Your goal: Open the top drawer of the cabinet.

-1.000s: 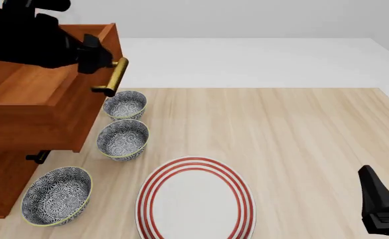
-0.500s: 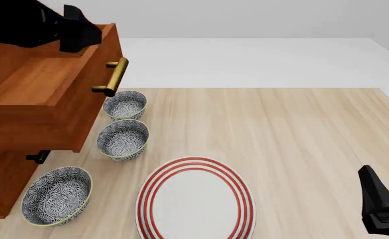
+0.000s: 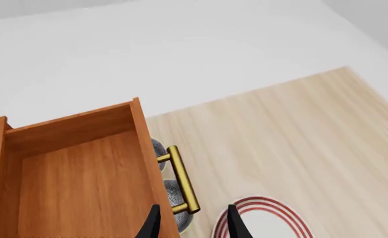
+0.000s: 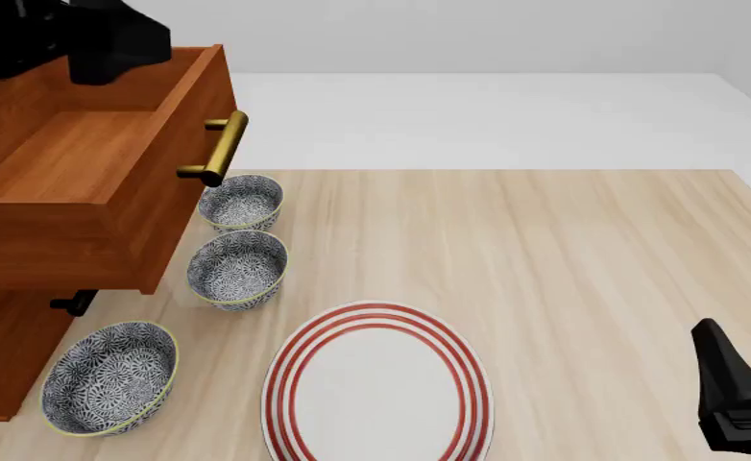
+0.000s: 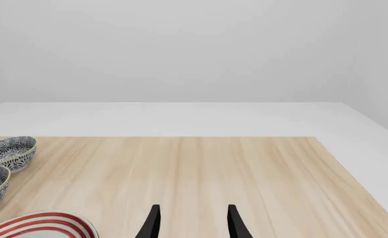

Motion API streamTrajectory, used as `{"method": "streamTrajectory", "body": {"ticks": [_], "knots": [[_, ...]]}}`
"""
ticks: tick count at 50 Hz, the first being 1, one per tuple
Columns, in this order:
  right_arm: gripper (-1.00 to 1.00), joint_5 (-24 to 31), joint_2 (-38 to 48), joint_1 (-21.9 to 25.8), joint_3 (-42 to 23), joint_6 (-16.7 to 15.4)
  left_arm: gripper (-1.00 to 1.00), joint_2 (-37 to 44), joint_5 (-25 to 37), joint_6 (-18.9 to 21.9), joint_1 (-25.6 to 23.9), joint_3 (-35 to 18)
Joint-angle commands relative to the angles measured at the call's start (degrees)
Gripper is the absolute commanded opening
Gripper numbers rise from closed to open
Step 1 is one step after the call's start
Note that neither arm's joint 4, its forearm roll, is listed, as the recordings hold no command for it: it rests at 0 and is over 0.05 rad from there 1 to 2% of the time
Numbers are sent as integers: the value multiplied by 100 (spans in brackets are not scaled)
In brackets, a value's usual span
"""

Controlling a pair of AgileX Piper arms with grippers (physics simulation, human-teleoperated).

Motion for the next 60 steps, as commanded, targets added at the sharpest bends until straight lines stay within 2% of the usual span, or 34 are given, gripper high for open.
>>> {"method": "streamTrajectory", "body": {"ticks": [1, 19, 60], "knots": [[100, 0, 2, 0, 0, 0, 100, -206, 94, -77, -56, -98], [100, 0, 0, 0, 0, 0, 100, -266, 206, -26, -29, -406], [100, 0, 0, 0, 0, 0, 100, -542, 373, -113, -405, -337]]}}
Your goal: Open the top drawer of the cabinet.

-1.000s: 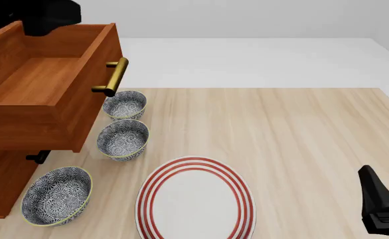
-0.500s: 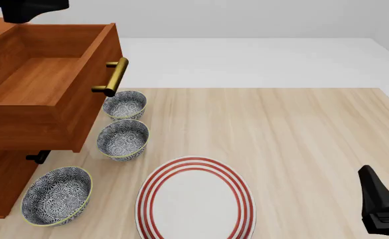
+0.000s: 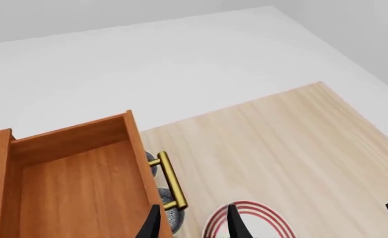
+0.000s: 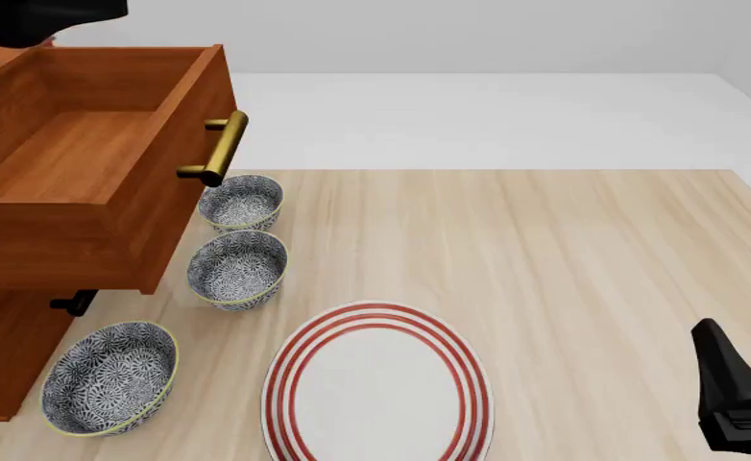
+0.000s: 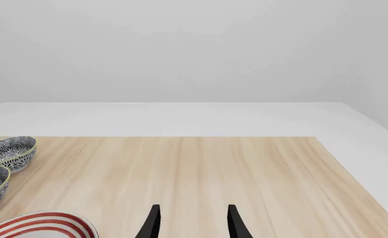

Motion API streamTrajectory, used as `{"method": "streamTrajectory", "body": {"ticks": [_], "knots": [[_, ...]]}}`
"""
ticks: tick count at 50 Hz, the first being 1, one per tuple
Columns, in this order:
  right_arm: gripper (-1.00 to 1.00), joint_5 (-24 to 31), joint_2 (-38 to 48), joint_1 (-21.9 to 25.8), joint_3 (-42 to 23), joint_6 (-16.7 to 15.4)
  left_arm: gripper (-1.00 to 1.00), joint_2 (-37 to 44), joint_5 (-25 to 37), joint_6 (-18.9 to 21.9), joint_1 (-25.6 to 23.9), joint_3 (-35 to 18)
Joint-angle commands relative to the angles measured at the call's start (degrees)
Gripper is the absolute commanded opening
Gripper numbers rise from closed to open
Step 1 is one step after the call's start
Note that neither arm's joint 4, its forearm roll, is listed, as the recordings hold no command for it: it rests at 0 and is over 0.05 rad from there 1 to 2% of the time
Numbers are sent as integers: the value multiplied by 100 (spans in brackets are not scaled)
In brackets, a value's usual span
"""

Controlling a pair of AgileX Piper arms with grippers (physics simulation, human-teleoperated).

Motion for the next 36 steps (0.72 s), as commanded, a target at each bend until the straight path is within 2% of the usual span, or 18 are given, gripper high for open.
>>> {"method": "streamTrajectory", "body": {"ticks": [1, 36], "knots": [[100, 0, 0, 1, 0, 1, 100, -63, 60, -27, -121, -3], [100, 0, 1, 0, 0, 1, 100, -128, 142, -110, -504, 15]]}}
